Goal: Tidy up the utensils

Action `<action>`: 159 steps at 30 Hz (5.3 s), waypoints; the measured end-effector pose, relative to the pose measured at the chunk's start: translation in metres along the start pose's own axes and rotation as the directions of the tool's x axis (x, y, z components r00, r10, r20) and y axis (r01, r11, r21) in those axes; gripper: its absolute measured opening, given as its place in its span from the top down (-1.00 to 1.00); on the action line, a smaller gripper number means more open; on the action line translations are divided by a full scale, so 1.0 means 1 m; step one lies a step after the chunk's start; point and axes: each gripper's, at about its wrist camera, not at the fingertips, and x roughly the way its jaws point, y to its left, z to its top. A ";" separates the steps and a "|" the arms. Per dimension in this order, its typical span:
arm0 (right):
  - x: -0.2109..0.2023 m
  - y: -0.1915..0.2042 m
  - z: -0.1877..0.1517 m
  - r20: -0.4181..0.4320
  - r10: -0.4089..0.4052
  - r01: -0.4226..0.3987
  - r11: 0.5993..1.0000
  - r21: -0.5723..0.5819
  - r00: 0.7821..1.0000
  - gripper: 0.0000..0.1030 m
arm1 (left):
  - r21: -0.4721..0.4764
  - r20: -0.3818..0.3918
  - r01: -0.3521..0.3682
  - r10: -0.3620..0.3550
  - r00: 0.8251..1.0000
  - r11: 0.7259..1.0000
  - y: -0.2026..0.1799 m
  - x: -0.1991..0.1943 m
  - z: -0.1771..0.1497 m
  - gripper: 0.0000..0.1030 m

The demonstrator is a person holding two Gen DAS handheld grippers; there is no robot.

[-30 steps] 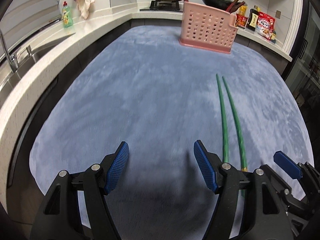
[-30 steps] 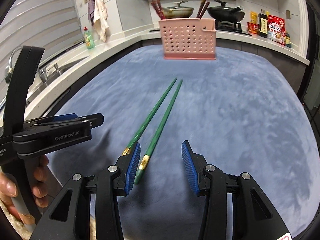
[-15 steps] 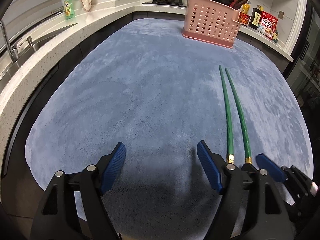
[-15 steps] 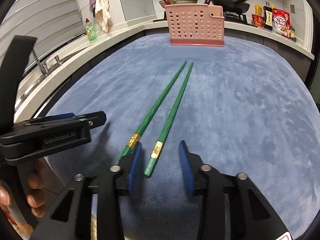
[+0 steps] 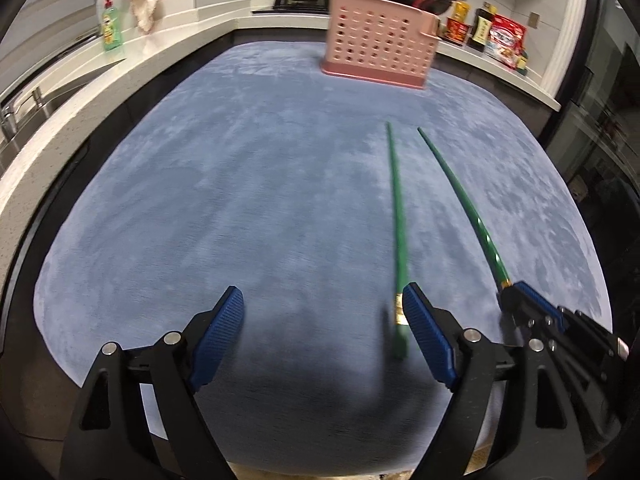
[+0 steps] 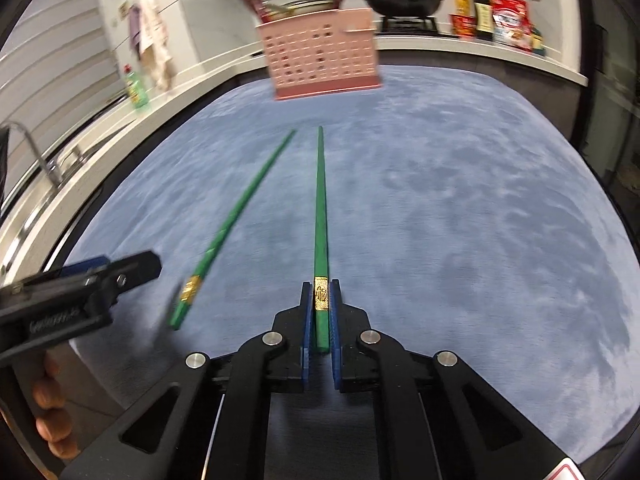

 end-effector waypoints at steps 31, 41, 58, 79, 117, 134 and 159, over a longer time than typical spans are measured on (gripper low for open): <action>-0.006 -0.009 0.001 0.004 0.017 -0.017 1.000 0.014 1.000 0.86 | -0.004 -0.044 0.038 -0.038 0.998 0.999 -0.008 0.006 -0.003 0.84; -0.049 -0.018 0.040 0.113 0.025 -0.029 0.999 0.039 0.993 0.86 | -0.050 0.036 0.079 -0.077 0.996 0.996 0.005 -0.040 0.031 0.84; -0.096 -0.037 0.145 0.321 0.073 -0.100 0.992 0.070 0.944 0.86 | -0.062 0.173 0.066 -0.054 0.983 0.996 0.022 -0.083 0.114 0.84; -0.088 -0.024 0.240 0.418 0.135 -0.156 0.988 0.018 0.898 0.86 | -0.011 0.300 0.074 -0.067 0.951 0.997 0.012 -0.091 0.235 0.87; 0.042 -0.011 0.427 0.469 0.100 -0.134 0.990 0.039 0.878 0.86 | -0.009 0.508 0.059 -0.047 0.860 0.998 -0.024 -0.027 0.421 0.86; 0.033 -0.008 0.407 0.448 0.102 -0.118 0.993 0.009 0.888 0.38 | -0.043 0.469 -0.020 0.038 0.882 0.999 -0.021 -0.016 0.395 -0.16; -0.026 -0.004 0.300 0.332 0.083 -0.067 0.996 -0.059 0.940 -0.05 | -0.004 0.374 -0.165 0.155 0.915 0.986 -0.026 -0.049 0.291 -0.62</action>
